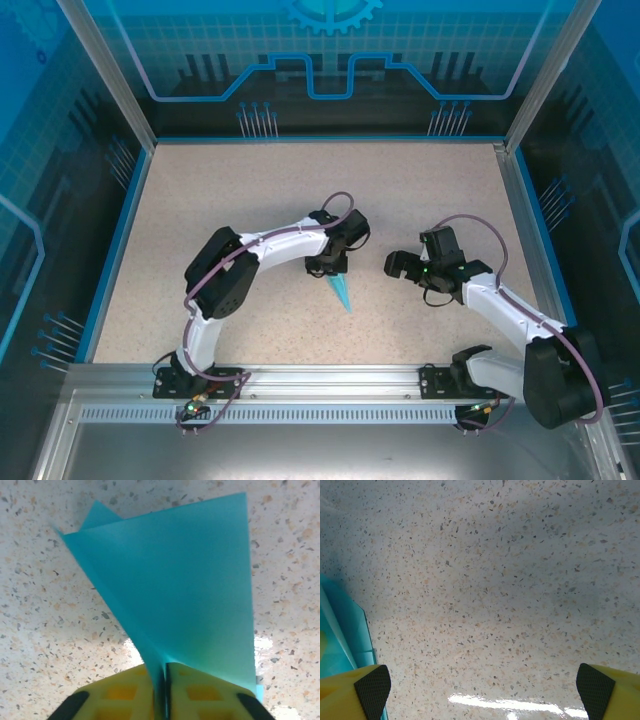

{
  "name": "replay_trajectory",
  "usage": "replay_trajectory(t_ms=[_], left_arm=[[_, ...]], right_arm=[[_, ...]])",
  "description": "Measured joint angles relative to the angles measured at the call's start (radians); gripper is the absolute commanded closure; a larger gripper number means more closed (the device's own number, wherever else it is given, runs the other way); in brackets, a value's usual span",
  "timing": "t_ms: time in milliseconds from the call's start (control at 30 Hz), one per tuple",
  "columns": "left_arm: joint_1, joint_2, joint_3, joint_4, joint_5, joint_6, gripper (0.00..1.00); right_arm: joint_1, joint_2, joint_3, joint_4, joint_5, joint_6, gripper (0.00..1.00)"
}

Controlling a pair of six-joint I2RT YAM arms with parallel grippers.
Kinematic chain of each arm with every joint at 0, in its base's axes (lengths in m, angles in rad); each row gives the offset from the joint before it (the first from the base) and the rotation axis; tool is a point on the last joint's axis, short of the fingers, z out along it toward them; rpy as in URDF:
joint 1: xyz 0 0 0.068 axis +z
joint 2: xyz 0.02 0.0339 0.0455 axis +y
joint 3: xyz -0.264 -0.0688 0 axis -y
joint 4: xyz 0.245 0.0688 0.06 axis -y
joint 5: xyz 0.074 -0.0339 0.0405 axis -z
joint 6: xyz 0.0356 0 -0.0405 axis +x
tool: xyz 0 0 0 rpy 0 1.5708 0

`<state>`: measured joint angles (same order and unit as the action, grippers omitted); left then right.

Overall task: Fold a paper plane with a square sheet of paper (pick it up from the middle)
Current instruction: Turn over a paper plane at the center of the table.

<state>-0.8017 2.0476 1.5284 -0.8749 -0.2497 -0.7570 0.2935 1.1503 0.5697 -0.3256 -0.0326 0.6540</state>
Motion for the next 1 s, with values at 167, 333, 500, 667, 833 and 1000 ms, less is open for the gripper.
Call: replay_trajectory(t_ms=[167,333,500,667,833,1000], left_arm=[[0.0,-0.088,-0.042,0.027,-0.024,-0.004,1.0],[0.003,-0.249,-0.132,0.12,-0.006,0.021,1.0],[0.039,-0.398,-0.257,0.31,0.14,0.055,1.0],[0.109,-0.416,-0.396,0.533,0.312,0.048,1.0],[0.131,-0.366,-0.488,0.715,0.433,0.014,1.0],[0.132,-0.304,-0.53,0.849,0.514,-0.02,1.0]], right_arm=[[-0.001,0.001,0.0,0.0,-0.001,-0.001,0.01],[-0.008,-0.018,0.0,-0.001,-0.019,-0.027,0.0],[-0.008,-0.08,0.002,-0.012,-0.047,-0.042,0.01],[-0.001,-0.113,0.003,0.012,-0.13,-0.023,0.04],[0.099,-0.105,0.006,0.051,-0.154,0.027,0.18],[0.219,-0.026,0.027,0.104,-0.15,0.072,0.43]])
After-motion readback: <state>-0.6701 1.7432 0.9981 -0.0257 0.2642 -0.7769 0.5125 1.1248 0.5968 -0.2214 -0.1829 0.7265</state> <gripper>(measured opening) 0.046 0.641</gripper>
